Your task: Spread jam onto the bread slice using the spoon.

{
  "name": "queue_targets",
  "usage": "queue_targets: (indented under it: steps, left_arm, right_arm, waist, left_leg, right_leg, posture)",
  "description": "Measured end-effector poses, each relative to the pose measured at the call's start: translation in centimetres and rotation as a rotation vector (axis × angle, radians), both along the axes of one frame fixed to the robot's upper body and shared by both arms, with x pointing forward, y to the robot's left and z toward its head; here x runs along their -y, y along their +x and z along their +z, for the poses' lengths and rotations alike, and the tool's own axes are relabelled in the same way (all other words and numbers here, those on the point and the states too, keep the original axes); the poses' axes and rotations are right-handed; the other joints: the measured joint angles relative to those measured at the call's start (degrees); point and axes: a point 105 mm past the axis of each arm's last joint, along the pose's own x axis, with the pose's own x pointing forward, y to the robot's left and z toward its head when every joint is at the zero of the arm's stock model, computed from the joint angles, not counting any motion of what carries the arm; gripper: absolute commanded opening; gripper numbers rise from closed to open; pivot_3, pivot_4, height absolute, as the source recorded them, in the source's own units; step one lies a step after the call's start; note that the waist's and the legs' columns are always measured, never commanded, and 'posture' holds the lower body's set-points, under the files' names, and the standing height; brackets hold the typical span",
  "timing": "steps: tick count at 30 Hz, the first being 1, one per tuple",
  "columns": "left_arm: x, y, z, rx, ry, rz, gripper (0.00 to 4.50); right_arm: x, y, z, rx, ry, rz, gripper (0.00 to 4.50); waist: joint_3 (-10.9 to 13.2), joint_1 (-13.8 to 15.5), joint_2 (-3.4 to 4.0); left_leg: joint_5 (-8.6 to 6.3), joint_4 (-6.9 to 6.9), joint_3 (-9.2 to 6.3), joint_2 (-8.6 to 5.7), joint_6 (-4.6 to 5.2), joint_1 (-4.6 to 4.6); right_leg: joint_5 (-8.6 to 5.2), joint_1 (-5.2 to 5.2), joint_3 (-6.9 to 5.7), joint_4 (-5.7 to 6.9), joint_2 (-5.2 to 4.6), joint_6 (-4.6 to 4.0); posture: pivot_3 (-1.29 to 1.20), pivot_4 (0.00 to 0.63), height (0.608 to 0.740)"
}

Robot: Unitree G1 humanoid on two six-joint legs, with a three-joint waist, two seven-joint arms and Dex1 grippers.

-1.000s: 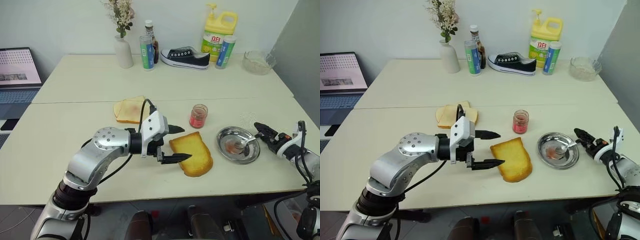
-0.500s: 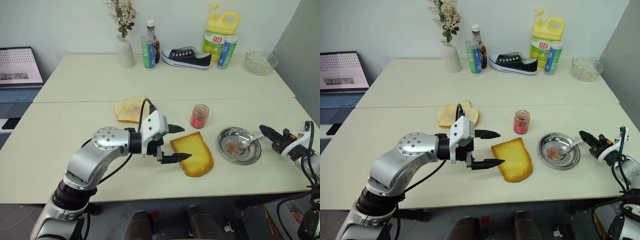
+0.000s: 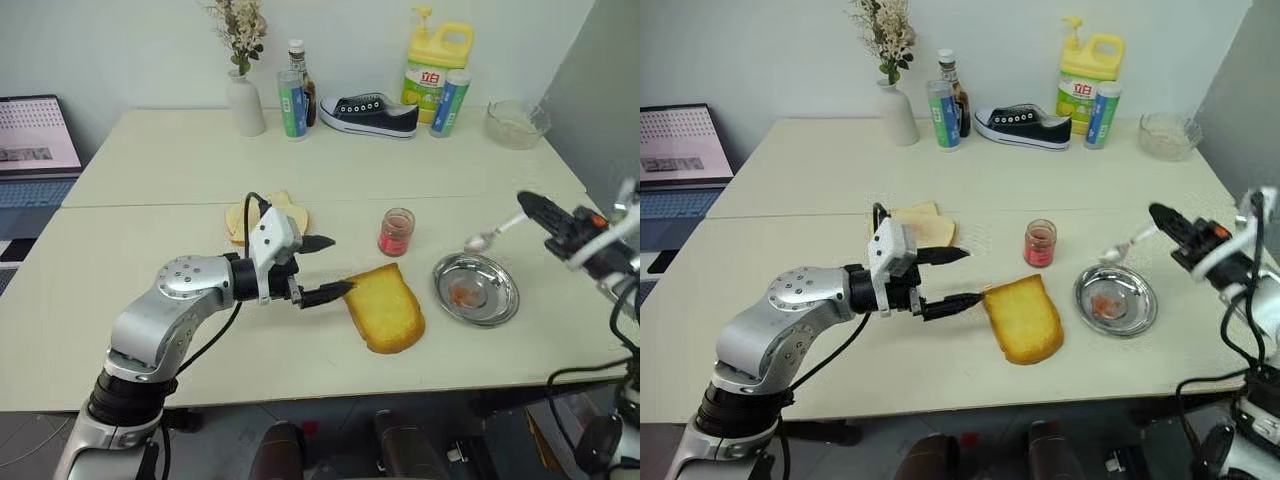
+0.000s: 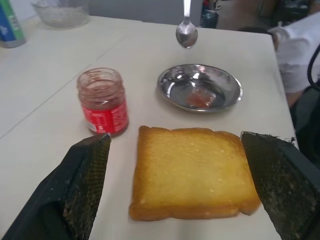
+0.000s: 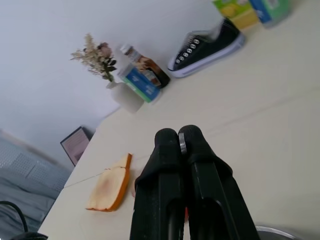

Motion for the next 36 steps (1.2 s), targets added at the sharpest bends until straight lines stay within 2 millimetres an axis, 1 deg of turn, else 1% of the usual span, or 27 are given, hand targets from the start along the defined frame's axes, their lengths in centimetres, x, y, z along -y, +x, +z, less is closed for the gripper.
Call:
queue_targets:
  steps: [5,8,9,11,15,18,22,28,34,36]
  left_arm:
    - [1.0,0.6,-0.1,0.003,-0.064,0.033,4.33]
    - [1.0,1.1,-0.3,0.003,-0.072,0.06,4.33]
    - [1.0,1.2,-0.3,0.004,-0.074,0.066,4.33]
    - [1.1,1.3,-0.2,0.012,-0.077,0.076,4.33]
    - [1.1,1.4,-0.1,0.015,-0.079,0.078,4.33]
    - [1.0,1.4,-0.1,0.017,-0.075,0.081,4.33]
    - [0.8,1.3,-0.4,0.012,-0.069,0.089,4.33]
    - [0.6,1.2,-0.6,0.011,-0.064,0.102,4.33]
    - [0.3,1.3,-0.6,0.014,-0.046,0.104,4.33]
    - [0.3,1.3,-0.5,0.016,-0.045,0.102,4.33]
  right_arm:
    - [-5.0,2.5,2.2,0.077,-0.125,0.069,0.02]
    - [-6.5,3.7,3.7,0.141,-0.18,0.061,0.02]
    - [-6.9,4.0,3.9,0.159,-0.199,0.058,0.02]
    - [-7.7,4.8,3.6,0.173,-0.248,0.058,0.02]
    - [-9.0,5.9,1.6,0.149,-0.289,0.075,0.02]
    - [-9.1,6.3,1.2,0.152,-0.307,0.07,0.02]
    - [-9.1,6.6,0.9,0.167,-0.343,0.063,0.02]
    - [-10.0,6.9,0.2,0.196,-0.411,0.07,0.02]
    - [-11.8,7.3,-1.4,0.251,-0.547,0.085,0.02]
    - [-11.9,7.5,-1.9,0.259,-0.583,0.079,0.02]
  waist:
    - [0.0,0.1,0.0]
    - [0.0,0.2,0.0]
    - [0.0,0.2,0.0]
    - [0.0,0.2,0.0]
    - [0.0,0.2,0.0]
    - [0.0,0.2,0.0]
    - [0.0,0.2,0.0]
    - [0.0,0.2,0.0]
    - [0.0,0.2,0.0]
    - [0.0,0.2,0.0]
  left_leg:
    - [0.0,-0.01,0.02,0.0,0.0,-0.05]
    - [0.0,-0.03,0.01,0.0,0.0,-0.06]
    - [0.0,-0.03,0.0,0.0,0.0,-0.06]
    - [0.0,-0.03,0.01,0.01,0.0,-0.07]
    - [0.0,-0.03,0.01,0.01,0.0,-0.09]
    - [0.0,-0.03,0.0,0.01,0.0,-0.1]
    - [0.0,-0.04,0.0,0.02,0.0,-0.08]
    - [0.0,-0.05,0.0,0.02,0.0,-0.08]
    - [0.0,-0.05,0.0,0.02,0.0,-0.08]
    - [0.0,-0.05,0.01,0.02,0.0,-0.08]
  right_leg:
    - [0.0,-0.07,0.01,0.0,-0.01,0.0]
    - [0.0,-0.07,-0.02,-0.01,-0.01,0.0]
    - [0.0,-0.06,-0.03,-0.02,-0.01,0.0]
    - [0.0,-0.07,-0.02,-0.03,-0.01,0.0]
    - [0.0,-0.08,-0.02,-0.03,-0.01,0.0]
    - [0.0,-0.08,-0.03,-0.02,-0.02,0.0]
    - [0.0,-0.08,-0.03,-0.02,-0.02,-0.01]
    - [0.0,-0.09,-0.04,-0.02,-0.01,-0.01]
    - [0.0,-0.1,-0.04,-0.02,-0.02,-0.01]
    - [0.0,-0.09,-0.03,-0.02,-0.02,-0.01]
  posture:
    - [0.0,0.15,0.74]
    - [0.0,0.15,0.74]
    - [0.0,0.15,0.74]
    - [0.0,0.15,0.74]
    - [0.0,0.15,0.74]
    - [0.0,0.15,0.74]
    - [0.0,0.15,0.74]
    - [0.0,0.15,0.74]
    - [0.0,0.15,0.74]
    - [0.0,0.15,0.74]
